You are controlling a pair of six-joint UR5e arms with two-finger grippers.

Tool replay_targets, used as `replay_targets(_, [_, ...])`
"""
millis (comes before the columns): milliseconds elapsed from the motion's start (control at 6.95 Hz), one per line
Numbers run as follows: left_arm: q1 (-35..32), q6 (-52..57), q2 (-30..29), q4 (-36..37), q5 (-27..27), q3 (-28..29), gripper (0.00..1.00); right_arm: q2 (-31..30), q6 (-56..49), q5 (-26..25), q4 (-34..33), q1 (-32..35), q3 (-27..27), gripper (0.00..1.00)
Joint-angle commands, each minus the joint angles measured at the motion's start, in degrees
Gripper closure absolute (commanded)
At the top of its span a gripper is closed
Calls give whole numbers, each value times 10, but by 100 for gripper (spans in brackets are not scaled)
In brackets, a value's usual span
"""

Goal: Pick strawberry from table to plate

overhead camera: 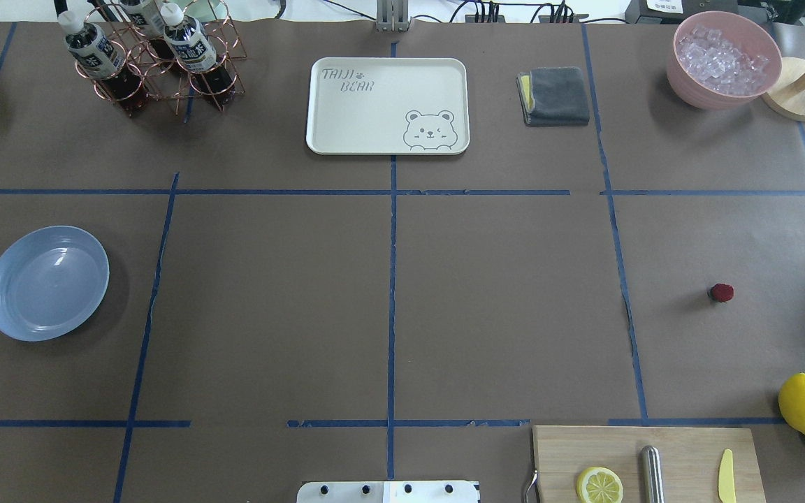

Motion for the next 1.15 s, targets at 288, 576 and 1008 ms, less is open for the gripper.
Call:
replay_targets(288, [1,1,20,-73,-2,27,0,-7,8,7,2,-2,-2,0])
replay_targets(576, [17,-3,22,-115,-7,41,0,-1,9,14,-1,-1,8,0])
replay_targets(1008, [18,-37,21,-147,-8,50,0,-2,5,2,0,-8,11,0])
